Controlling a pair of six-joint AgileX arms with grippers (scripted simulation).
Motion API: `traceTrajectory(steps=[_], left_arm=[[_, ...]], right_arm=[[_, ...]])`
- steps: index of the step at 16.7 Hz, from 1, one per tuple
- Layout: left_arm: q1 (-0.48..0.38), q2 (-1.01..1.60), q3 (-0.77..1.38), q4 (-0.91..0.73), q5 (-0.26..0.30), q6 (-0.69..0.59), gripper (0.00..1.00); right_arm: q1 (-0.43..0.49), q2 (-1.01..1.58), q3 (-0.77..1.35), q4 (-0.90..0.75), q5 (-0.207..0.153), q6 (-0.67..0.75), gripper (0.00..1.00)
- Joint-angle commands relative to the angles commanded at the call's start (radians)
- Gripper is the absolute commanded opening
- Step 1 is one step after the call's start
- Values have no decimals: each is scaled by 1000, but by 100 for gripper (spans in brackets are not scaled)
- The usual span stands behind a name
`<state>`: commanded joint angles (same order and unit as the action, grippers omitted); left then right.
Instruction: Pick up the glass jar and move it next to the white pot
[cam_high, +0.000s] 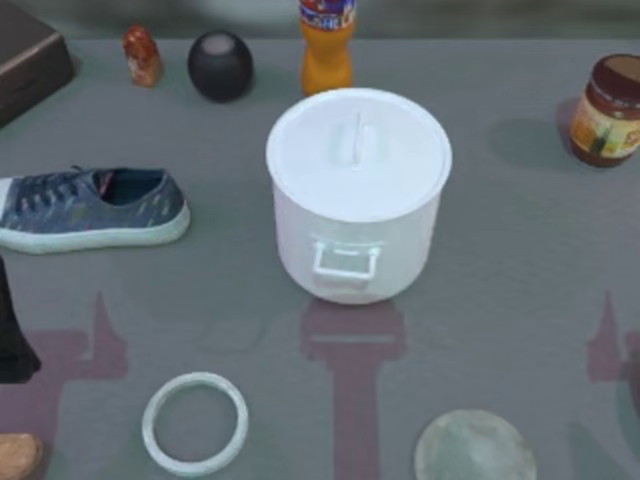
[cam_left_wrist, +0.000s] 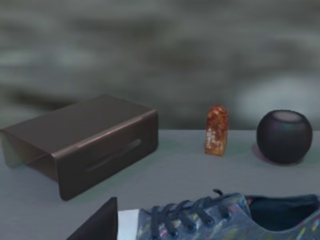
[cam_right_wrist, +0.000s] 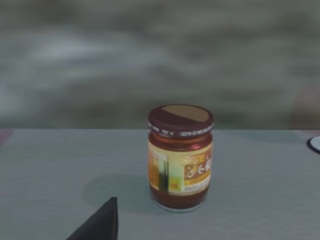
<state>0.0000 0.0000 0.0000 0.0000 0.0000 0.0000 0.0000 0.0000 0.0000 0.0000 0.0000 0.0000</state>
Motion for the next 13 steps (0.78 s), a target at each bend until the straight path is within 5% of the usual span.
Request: traceTrajectory(steps=[6, 13], left_arm=[[0, 0, 0, 0, 0, 0, 100], [0, 0, 0, 0, 0, 0, 100]], right_arm=[[9, 91, 86, -53, -19, -23, 100], [8, 550, 561, -322, -71, -150, 100]])
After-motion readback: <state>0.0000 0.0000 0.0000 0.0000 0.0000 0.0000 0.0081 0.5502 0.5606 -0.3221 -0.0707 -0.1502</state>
